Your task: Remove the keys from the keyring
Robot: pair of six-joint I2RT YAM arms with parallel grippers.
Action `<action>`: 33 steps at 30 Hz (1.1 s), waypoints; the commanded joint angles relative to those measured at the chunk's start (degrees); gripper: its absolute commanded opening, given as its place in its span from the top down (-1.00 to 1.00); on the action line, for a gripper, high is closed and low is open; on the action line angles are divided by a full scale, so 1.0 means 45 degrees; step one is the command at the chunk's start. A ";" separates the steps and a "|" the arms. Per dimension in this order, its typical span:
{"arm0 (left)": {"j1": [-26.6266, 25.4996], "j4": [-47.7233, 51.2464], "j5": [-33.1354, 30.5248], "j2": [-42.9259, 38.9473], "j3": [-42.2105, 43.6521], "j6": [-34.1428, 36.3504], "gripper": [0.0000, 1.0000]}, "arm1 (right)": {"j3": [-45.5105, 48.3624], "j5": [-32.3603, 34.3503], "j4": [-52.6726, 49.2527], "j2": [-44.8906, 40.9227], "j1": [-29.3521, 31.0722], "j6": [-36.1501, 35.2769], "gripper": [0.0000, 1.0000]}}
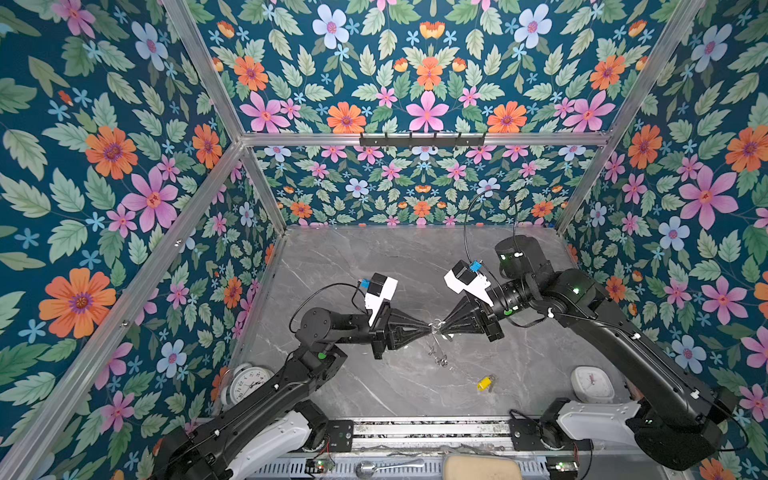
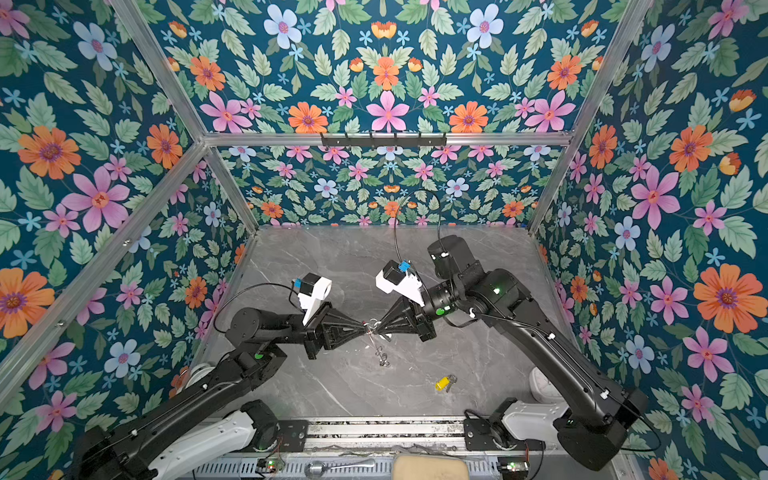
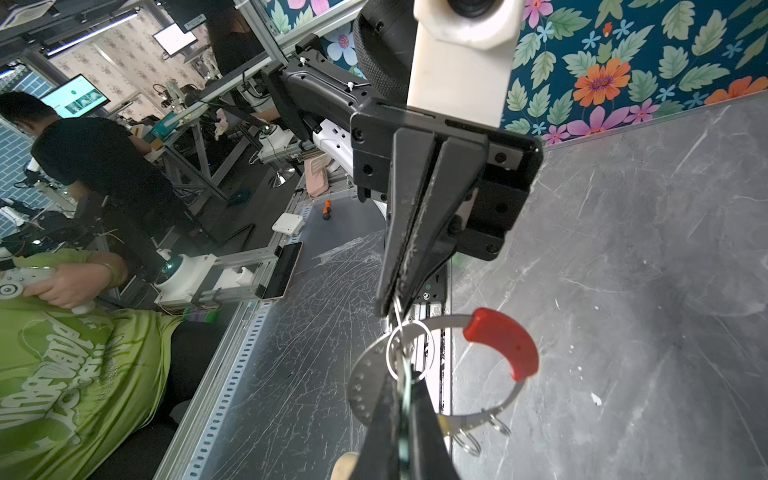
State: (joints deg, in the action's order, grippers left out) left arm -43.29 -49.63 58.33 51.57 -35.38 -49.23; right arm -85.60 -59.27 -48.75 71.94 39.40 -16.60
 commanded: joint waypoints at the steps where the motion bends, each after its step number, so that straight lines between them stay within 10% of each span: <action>1: -0.0046 -0.2346 0.0557 0.0005 -0.0091 -0.0626 1.00 | 0.0356 0.0864 0.1022 -0.0017 -0.0032 0.0383 1.00; 23: 0.0011 0.1120 0.0634 -0.0618 -0.1035 0.1000 1.00 | 0.0942 0.3315 0.1518 -0.0962 -0.0027 0.0081 1.00; 33: 0.0029 0.2312 0.0347 -0.0777 -0.1296 0.1419 1.00 | 0.1407 0.4537 0.2196 -0.1166 -0.0026 0.0703 0.09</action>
State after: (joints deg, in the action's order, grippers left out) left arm -43.20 -40.88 59.99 48.86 -40.16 -45.91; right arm -79.88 -43.16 -40.34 67.57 39.22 -14.87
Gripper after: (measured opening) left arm 0.049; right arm 0.453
